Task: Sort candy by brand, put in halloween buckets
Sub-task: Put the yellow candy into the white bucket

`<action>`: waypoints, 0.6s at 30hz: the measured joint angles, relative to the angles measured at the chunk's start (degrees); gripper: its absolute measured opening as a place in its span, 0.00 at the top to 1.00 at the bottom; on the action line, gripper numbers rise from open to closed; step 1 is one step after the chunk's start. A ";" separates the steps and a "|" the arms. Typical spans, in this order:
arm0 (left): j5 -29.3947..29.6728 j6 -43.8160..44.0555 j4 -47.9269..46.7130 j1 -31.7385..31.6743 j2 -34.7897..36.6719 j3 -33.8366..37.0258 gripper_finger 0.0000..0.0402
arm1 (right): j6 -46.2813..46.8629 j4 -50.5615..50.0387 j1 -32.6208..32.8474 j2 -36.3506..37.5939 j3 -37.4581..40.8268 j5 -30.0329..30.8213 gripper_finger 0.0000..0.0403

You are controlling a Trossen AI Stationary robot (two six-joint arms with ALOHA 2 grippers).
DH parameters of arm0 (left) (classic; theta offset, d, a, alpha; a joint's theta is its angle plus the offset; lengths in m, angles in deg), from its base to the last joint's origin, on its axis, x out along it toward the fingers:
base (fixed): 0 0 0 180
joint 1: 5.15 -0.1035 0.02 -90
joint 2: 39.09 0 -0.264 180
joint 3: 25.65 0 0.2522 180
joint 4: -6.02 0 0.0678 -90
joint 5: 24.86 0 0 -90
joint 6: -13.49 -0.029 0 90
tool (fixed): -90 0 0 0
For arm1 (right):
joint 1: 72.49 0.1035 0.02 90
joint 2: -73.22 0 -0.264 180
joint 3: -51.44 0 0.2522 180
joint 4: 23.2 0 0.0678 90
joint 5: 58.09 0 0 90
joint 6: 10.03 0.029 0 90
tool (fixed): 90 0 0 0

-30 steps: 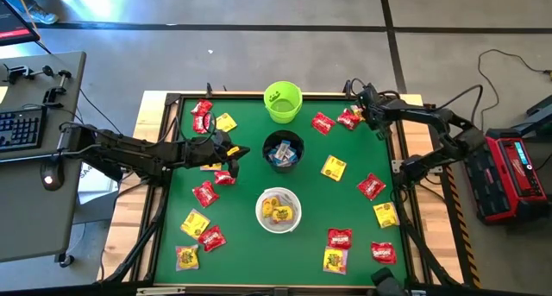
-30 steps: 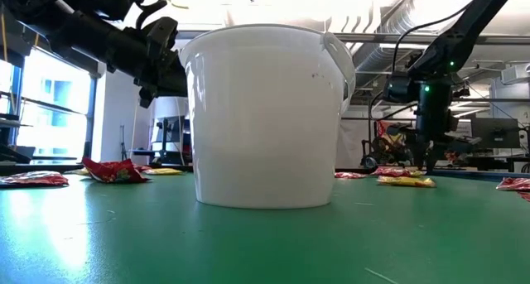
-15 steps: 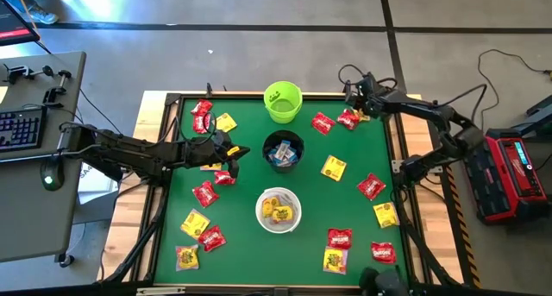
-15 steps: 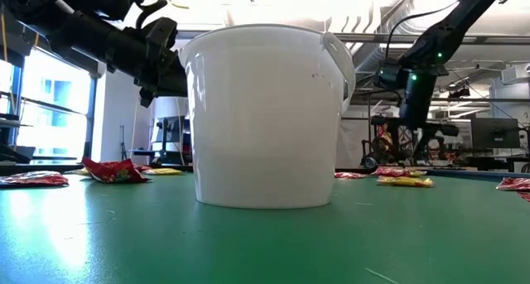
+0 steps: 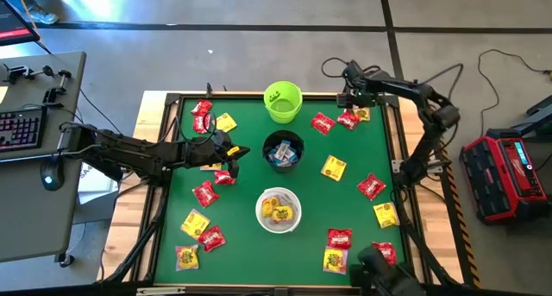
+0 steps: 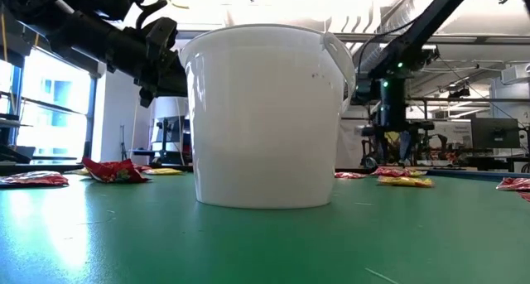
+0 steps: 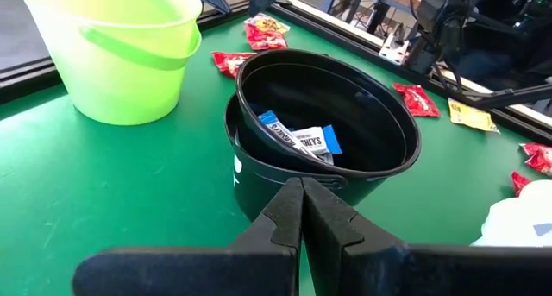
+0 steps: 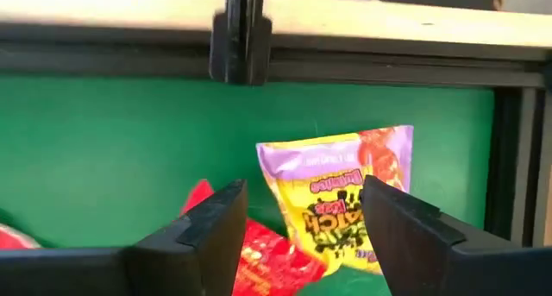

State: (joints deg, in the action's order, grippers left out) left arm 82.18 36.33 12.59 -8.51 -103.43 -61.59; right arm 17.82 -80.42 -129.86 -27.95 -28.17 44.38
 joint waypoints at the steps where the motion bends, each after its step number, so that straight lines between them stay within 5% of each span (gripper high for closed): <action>1: -0.05 0.44 0.00 0.00 0.02 0.00 1.00 | -1.53 -0.54 -0.09 -1.37 -0.93 0.43 0.46; 12: -1.41 1.03 -0.06 0.15 0.00 0.00 1.00 | -13.88 -0.39 -1.97 -8.15 -3.85 0.65 0.48; 18: -1.42 1.03 -0.42 0.15 0.01 0.00 1.00 | -15.15 0.18 -2.40 -8.32 -3.62 0.14 0.64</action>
State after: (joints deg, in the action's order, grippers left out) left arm 80.76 37.37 12.17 -8.36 -103.42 -61.59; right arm 2.68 -80.24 -132.26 -36.27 -31.79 44.53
